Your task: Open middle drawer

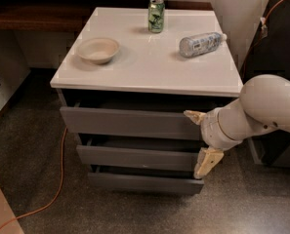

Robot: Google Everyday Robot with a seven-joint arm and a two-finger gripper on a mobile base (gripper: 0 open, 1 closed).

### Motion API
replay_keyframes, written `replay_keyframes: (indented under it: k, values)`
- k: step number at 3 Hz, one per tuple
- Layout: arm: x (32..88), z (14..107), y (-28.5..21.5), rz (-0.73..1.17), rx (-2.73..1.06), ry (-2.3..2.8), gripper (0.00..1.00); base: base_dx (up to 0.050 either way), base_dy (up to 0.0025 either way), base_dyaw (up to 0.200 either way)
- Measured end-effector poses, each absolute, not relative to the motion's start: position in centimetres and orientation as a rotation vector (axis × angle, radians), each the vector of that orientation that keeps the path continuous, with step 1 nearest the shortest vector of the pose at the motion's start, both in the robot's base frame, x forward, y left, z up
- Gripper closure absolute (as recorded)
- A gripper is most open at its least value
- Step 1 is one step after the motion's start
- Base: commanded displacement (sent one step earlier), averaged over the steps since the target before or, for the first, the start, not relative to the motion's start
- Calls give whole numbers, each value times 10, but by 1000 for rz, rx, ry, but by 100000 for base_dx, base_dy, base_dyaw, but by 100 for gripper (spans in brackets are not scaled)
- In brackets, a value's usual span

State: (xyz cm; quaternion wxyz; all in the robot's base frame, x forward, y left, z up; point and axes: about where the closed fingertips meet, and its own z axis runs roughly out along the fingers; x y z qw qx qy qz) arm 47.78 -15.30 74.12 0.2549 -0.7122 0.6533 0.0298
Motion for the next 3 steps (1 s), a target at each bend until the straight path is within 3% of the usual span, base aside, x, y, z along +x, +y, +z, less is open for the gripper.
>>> replay_keyframes:
  k: [3]
  values:
    - [505, 652, -164, 80, -1931, 1825, 0, 0, 0, 0]
